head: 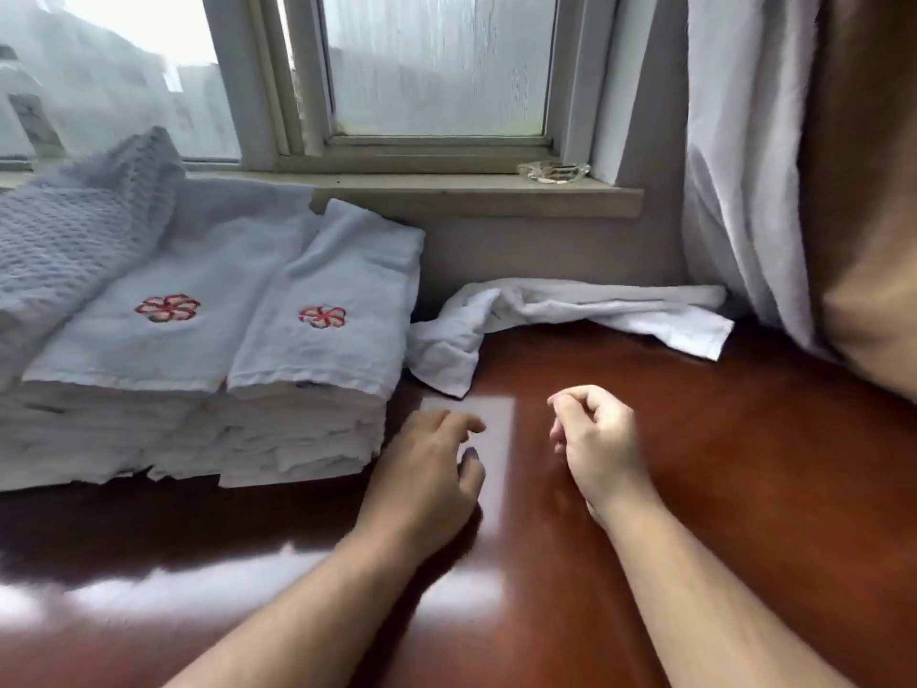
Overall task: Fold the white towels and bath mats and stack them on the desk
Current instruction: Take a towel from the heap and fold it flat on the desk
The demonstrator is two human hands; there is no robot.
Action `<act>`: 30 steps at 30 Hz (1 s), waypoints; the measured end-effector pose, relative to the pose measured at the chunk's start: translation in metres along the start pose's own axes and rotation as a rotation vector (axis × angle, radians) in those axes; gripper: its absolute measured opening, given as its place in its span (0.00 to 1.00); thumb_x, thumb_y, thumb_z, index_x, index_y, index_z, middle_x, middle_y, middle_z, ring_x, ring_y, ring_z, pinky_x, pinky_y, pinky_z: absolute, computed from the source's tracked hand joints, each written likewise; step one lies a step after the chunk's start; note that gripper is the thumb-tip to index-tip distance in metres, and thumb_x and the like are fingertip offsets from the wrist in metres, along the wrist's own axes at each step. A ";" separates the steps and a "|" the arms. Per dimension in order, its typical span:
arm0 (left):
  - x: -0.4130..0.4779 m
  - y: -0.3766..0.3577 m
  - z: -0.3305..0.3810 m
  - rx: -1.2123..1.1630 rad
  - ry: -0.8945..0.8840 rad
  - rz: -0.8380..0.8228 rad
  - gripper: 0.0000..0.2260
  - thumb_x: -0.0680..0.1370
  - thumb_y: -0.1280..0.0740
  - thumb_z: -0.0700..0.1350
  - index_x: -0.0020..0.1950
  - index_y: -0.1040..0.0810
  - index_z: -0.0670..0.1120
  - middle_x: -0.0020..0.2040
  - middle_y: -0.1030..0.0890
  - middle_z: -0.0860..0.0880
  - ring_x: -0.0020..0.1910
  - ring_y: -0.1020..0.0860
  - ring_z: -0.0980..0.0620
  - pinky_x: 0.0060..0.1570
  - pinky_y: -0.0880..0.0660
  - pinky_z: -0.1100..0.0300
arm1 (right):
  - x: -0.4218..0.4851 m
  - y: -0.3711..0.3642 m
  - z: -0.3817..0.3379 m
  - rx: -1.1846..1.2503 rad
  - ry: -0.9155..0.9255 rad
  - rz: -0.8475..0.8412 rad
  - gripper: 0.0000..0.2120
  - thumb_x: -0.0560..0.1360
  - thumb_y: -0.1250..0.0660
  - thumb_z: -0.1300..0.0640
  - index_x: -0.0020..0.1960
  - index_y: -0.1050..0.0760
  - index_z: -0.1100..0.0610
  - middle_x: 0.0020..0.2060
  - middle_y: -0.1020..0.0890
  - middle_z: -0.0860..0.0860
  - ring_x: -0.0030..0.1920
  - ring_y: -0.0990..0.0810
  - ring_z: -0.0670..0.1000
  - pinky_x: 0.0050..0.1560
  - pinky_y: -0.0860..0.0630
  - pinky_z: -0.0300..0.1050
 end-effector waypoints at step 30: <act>0.145 -0.043 -0.040 0.161 0.081 0.334 0.16 0.79 0.42 0.56 0.51 0.22 0.46 0.46 0.21 0.46 0.45 0.24 0.43 0.45 0.38 0.53 | 0.210 -0.044 0.042 -0.409 0.050 0.119 0.12 0.82 0.42 0.47 0.45 0.30 0.54 0.39 0.19 0.53 0.39 0.19 0.57 0.36 0.26 0.47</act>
Point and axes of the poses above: each hand's wrist, its own x-axis towards the middle knuckle, its own y-axis out of the back of the hand, z = x × y, the point moved 7 cm from there along x, towards the middle knuckle
